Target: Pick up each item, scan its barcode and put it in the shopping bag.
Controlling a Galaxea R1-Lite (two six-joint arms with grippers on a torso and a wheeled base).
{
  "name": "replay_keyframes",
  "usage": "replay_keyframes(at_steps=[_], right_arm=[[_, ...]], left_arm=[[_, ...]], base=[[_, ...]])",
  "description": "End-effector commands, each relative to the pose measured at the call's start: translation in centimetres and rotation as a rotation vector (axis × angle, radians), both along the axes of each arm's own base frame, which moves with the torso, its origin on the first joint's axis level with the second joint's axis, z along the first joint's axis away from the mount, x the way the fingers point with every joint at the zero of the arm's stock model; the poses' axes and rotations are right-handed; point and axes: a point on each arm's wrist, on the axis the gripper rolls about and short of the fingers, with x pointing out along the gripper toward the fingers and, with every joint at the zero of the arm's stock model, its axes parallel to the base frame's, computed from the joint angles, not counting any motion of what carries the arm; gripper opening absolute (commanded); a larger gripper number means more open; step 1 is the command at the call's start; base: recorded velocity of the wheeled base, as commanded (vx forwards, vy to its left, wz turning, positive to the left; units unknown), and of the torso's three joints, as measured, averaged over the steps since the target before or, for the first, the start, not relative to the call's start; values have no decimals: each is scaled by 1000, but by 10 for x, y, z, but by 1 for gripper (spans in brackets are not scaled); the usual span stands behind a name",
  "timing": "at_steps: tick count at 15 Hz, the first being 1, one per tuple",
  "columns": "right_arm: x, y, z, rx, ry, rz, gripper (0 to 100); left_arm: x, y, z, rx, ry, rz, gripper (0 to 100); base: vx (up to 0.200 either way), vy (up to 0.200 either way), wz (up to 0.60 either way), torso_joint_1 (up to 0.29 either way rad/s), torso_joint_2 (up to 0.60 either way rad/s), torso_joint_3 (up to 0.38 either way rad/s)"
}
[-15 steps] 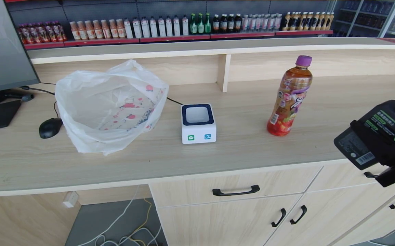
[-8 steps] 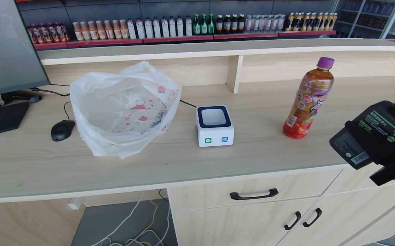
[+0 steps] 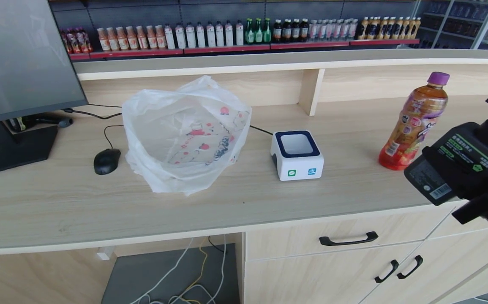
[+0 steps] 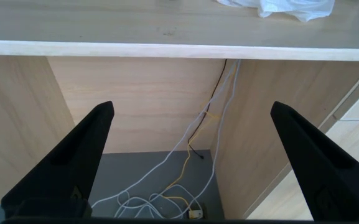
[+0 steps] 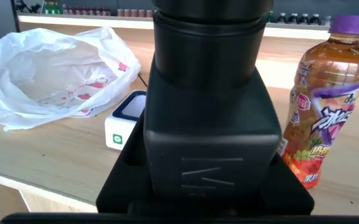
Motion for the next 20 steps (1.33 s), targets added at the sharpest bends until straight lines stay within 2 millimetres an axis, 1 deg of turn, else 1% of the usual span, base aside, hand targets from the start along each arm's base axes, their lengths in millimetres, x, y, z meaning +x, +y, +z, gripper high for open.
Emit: replay_keyframes(at_steps=[1, 4, 5, 7, 8, 9, 10, 15, 18, 20], right_arm=[[3, 0, 1, 0, -1, -1, 0], [7, 1, 3, -1, -7, -6, 0], [13, 2, 9, 3, -32, -1, 0], [32, 8, 26, 2, -97, -3, 0], [43, 10, 32, -18, -128, -14, 0], [47, 11, 34, -26, -140, -16, 0], [59, 18, 38, -44, -163, 1, 0], [92, 52, 43, -90, -226, 58, 0], [103, 64, 41, -119, -240, 69, 0], [107, 77, 36, -145, -244, 92, 0]], left_arm=[[0, 0, 0, 0, 0, -1, 100], [0, 0, 0, 0, 0, -1, 100], [0, 0, 0, 0, 0, -1, 100], [0, 0, 0, 0, 0, -1, 100], [0, 0, 0, 0, 0, -1, 100], [0, 0, 0, 0, 0, -1, 100], [0, 0, 0, 0, 0, -1, 100], [0, 0, 0, 0, 0, -1, 100], [0, 0, 0, 0, 0, 1, 100], [0, 0, 0, 0, 0, -1, 100]], base=[[0, 0, 0, 0, 0, 0], [0, 0, 0, 0, 0, 0], [0, 0, 0, 0, 0, 0], [0, 0, 0, 0, 0, 0], [0, 0, 0, 0, 0, 0], [0, 0, 0, 0, 0, 0], [0, 0, 0, 0, 0, 0], [0, 0, 0, 0, 0, 0], [0, 0, 0, 0, 0, 0], [0, 0, 0, 0, 0, 0]])
